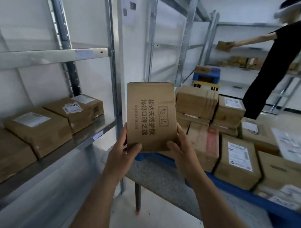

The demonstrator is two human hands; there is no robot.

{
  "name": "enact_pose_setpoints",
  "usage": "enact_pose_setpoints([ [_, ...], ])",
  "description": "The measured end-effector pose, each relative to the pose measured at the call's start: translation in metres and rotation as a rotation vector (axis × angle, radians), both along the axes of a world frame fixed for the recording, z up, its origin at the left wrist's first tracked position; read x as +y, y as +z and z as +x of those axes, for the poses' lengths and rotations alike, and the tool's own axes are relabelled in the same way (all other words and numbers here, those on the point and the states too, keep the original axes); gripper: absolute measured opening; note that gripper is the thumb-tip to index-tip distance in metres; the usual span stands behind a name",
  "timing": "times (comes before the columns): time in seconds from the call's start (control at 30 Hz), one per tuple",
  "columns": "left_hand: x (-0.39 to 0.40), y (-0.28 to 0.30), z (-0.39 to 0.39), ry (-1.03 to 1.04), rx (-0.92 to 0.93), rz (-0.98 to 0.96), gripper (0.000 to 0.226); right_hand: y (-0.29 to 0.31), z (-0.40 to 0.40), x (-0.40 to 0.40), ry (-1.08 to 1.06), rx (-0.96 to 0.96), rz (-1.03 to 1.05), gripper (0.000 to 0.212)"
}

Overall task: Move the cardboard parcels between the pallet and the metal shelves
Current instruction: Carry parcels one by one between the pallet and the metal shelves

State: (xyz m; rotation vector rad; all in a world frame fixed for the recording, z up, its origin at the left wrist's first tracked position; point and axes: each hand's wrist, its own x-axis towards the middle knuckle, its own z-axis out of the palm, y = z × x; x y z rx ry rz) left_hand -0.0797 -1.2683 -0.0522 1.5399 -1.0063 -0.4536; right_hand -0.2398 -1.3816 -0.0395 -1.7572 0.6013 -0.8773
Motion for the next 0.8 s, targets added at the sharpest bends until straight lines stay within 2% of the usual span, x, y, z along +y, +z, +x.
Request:
enact_pose_setpoints([
  [0.27, -0.082, 0.006, -0.069, -0.147, 0.027, -0.099, 0.062, -0.003, -0.082, -0.063, -0.172, -0.103, -0.002, 0.036],
  [0.4, -0.125, 0.009, -0.122, -0.193, 0.049, -0.103, 0.05, -0.001, -0.142, -0.097, -0.259, -0.081, -0.014, 0.037],
  [0.67, -0.219, 0.017, -0.236, -0.361, -0.022, -0.04, 0.058, 0.0, -0.261, -0.17, -0.41, -0.045, -0.028, 0.046],
  [0.8, -0.257, 0.019, -0.277, -0.414, -0.075, 0.004, 0.05, -0.004, -0.31, -0.199, -0.469, 0.016, -0.056, 0.047],
])
